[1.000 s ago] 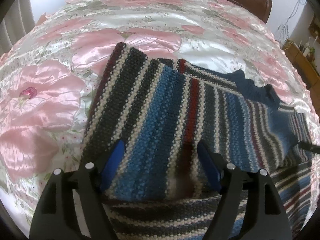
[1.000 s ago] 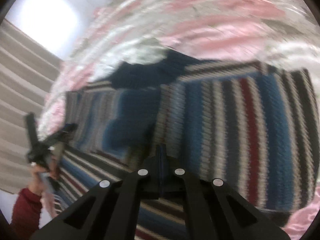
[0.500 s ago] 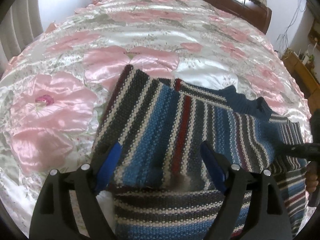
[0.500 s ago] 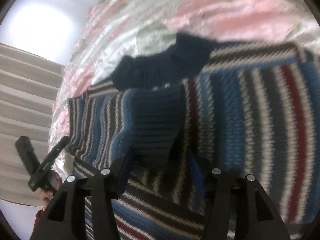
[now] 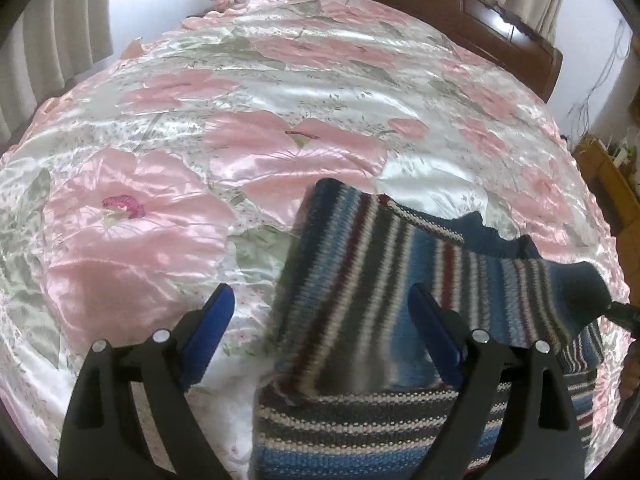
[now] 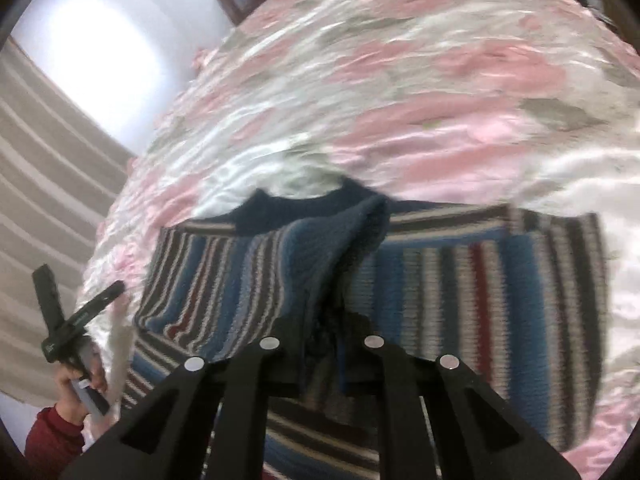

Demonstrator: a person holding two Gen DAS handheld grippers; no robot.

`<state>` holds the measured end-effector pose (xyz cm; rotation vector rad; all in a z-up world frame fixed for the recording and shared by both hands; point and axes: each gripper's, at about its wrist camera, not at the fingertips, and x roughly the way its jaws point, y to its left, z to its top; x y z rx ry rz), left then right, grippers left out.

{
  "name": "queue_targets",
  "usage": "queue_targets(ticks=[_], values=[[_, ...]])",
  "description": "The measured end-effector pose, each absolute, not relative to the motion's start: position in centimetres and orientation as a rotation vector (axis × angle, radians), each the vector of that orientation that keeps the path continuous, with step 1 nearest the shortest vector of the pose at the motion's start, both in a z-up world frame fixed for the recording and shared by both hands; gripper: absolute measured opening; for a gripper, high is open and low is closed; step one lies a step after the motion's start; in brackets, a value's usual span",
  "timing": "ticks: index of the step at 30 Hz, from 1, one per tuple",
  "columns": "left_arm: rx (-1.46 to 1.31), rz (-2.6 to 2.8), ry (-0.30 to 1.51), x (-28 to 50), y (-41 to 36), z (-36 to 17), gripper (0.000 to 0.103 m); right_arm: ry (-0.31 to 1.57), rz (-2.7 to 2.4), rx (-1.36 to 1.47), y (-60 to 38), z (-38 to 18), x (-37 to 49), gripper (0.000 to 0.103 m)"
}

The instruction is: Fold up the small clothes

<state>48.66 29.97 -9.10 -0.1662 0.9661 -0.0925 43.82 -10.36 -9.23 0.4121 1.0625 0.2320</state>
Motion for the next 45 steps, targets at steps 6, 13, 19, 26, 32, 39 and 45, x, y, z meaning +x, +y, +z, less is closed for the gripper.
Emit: queue_targets(ticks=[6,13,19,26,32,39,45], values=[[-0.033,-0.146,1.027,48.9,25.2,-11.4,0.088,1.147,0.176,0.434,-12.7,-13.5,43.5,0.011],[0.08,-0.152,1.084,49.1,23.0,-15.2,0.089,1.17,0.185,0.487,-13.8,-16.7,42.9,0.016],[-0.004,-0.201,1.042,47.8,23.7,-12.7,0.089,1.112,0.114,0.399,-14.6,-12.8,40.9,0.027],[-0.036,-0.312,1.072,46.4,21.4,-11.9,0.09,1.124,0.287,0.425,-11.6,-11.1,40.9,0.037],[-0.039,-0.309,1.127,46.9,21.5,-15.2,0.09,1.2,0.258,0.441,-10.8,-15.4,41.8,0.036],[0.022,-0.298,1.127,46.9,20.6,-16.3,0.093,1.177,0.26,0.47,-11.0,-17.1,41.6,0.035],[-0.014,-0.28,1.158,46.9,21.1,-14.9,0.093,1.165,0.242,0.455,-10.7,-14.9,40.1,0.047]])
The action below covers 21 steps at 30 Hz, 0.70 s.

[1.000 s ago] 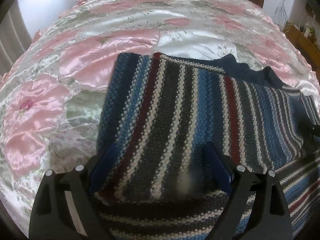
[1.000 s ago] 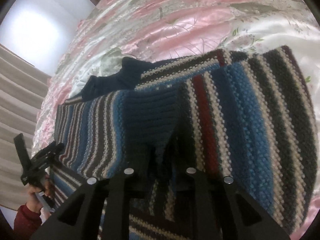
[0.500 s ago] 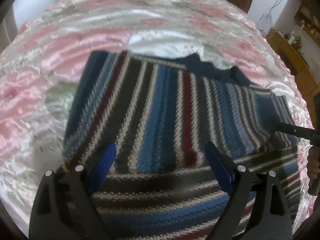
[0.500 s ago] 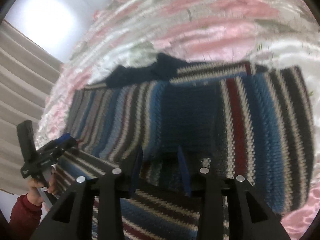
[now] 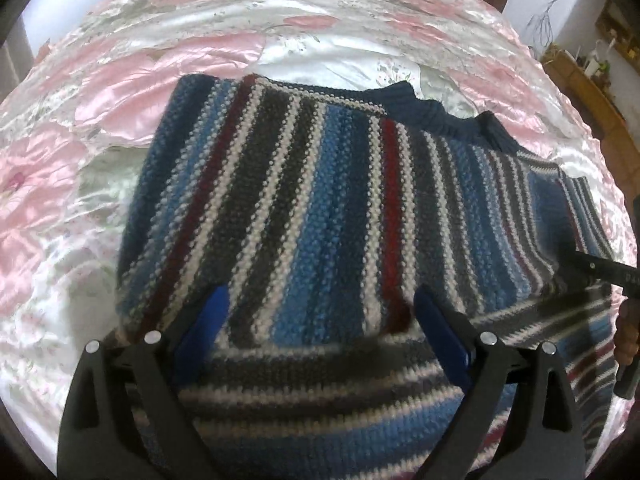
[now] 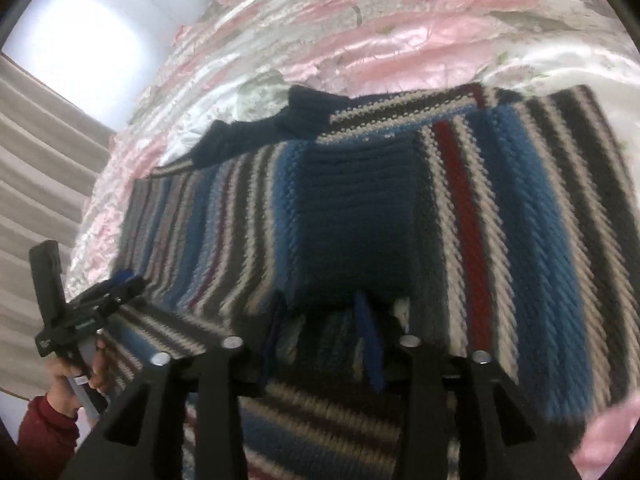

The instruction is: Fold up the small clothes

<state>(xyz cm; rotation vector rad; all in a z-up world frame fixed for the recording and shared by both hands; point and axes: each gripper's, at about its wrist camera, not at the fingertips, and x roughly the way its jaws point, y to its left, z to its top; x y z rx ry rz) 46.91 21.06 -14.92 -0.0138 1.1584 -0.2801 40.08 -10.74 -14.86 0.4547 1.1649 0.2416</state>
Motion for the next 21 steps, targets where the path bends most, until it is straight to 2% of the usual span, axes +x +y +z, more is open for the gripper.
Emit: queue_targets(ticks=[1,11,16,21], values=[[-0.017,-0.279,1.157,46.4,21.2,-14.3,0.093,1.152,0.249,0.461,-10.9,-14.1,39.1,0.052],[0.009,-0.239,1.161,32.1,27.2,-9.8,0.093,1.177,0.296,0.443,-12.4,-10.7,23.9,0.052],[-0.047,-0.168,1.236,25.2,31.5,-10.0,0.093,1.212,0.278,0.437,-13.2,-10.0,16.6,0.052],[-0.07,-0.172,1.3,21.4,32.4,-10.9,0.093,1.249,0.259,0.39,-12.2,-9.8,11.7,0.053]])
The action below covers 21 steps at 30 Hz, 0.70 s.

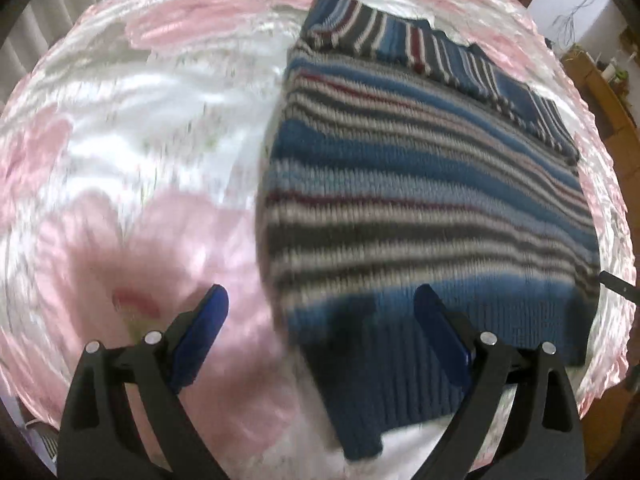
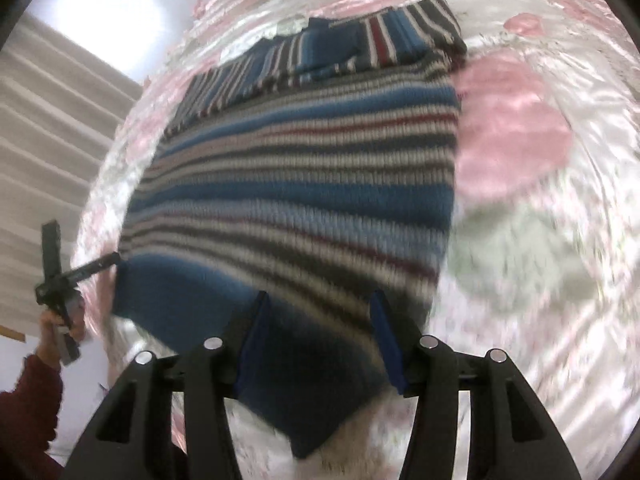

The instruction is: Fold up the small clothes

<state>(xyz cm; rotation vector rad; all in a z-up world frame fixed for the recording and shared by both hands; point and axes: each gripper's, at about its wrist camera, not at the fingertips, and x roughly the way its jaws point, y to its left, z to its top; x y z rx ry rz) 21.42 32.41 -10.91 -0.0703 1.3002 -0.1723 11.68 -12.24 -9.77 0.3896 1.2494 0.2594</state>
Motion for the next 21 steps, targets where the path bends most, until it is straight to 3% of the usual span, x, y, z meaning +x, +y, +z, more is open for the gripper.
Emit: queue_targets(ticks=[8,21], values=[[-0.133,-0.225,1.382,17.6,31.4,-13.4,0.093,1.307,0.234,0.451,-10.4,-11.8,6.4,0.056],[-0.237,-0.267,1.365,16.6,30.3,-13.3,0.091,1.329,0.19,0.606,-11.4,-14.0,3.8,0.059]])
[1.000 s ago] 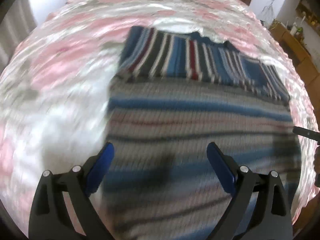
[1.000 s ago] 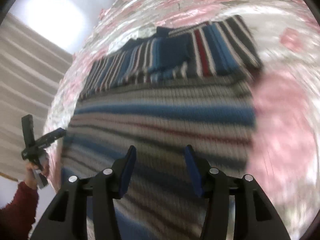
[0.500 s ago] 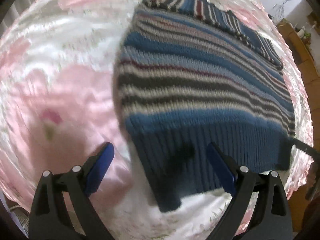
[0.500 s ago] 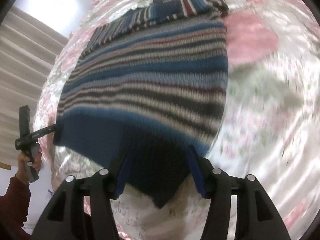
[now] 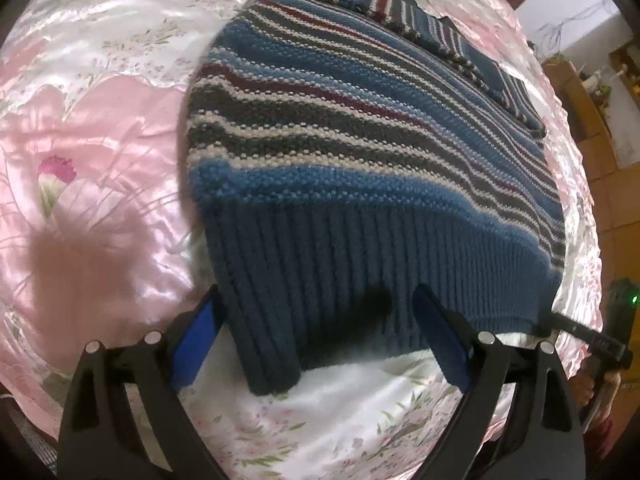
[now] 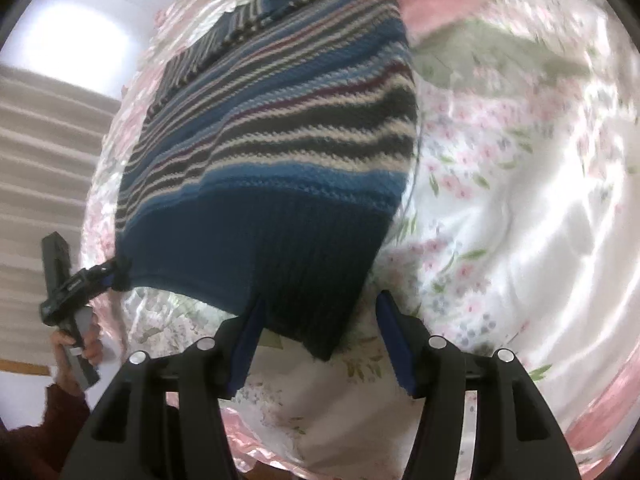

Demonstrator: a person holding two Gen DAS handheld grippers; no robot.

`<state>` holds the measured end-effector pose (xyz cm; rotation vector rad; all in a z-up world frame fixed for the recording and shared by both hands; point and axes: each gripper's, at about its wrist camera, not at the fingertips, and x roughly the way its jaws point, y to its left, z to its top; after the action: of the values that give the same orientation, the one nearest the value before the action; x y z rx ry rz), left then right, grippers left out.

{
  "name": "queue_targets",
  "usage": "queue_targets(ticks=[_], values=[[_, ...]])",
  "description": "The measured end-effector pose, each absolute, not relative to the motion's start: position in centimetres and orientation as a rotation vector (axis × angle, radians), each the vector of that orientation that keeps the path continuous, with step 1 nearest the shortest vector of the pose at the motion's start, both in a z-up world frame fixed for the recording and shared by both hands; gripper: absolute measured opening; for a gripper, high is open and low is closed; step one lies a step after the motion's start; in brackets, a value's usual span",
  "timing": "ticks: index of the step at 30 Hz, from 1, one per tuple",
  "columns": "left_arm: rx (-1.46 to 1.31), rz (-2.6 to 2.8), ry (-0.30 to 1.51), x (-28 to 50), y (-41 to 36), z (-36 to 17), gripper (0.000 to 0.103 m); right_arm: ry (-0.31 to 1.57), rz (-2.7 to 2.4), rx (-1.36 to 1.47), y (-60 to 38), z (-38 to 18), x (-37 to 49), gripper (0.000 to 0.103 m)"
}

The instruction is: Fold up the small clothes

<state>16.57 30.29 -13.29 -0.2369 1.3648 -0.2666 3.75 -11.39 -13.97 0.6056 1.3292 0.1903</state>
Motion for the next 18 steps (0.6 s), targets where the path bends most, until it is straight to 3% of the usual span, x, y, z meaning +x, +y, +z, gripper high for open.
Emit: queue_targets(ticks=[3,4,7,8,10,13,18], values=[[-0.249,-0.256,1.361,16.9,29.8,-13.3,0.076,1.327,0.203,0.633,-11.2,-14.3,3.6,0.056],[-0.258,-0.256,1.358,16.9,29.7,-13.2,0.069,1.32,0.214,0.635,-11.0,-14.3,3.7,0.048],[-0.306,-0.263,1.352,17.0,29.7,-13.1,0.051,1.308,0.233,0.656,-10.6,-14.6,4.0,0.039],[-0.315,-0.264,1.351,17.1,29.7,-13.1,0.046,1.311,0.233,0.662,-10.6,-14.8,4.2,0.03],[-0.325,-0.264,1.348,17.1,29.9,-13.1,0.025,1.31,0.245,0.682,-10.7,-15.0,4.3,0.018],[-0.375,-0.278,1.337,17.1,30.5,-12.9,0.017,1.289,0.282,0.725,-11.1,-14.6,4.2,0.012],[-0.443,-0.329,1.289,17.3,30.7,-10.9,0.014,1.226,0.357,0.827,-12.3,-12.8,4.5,0.01]])
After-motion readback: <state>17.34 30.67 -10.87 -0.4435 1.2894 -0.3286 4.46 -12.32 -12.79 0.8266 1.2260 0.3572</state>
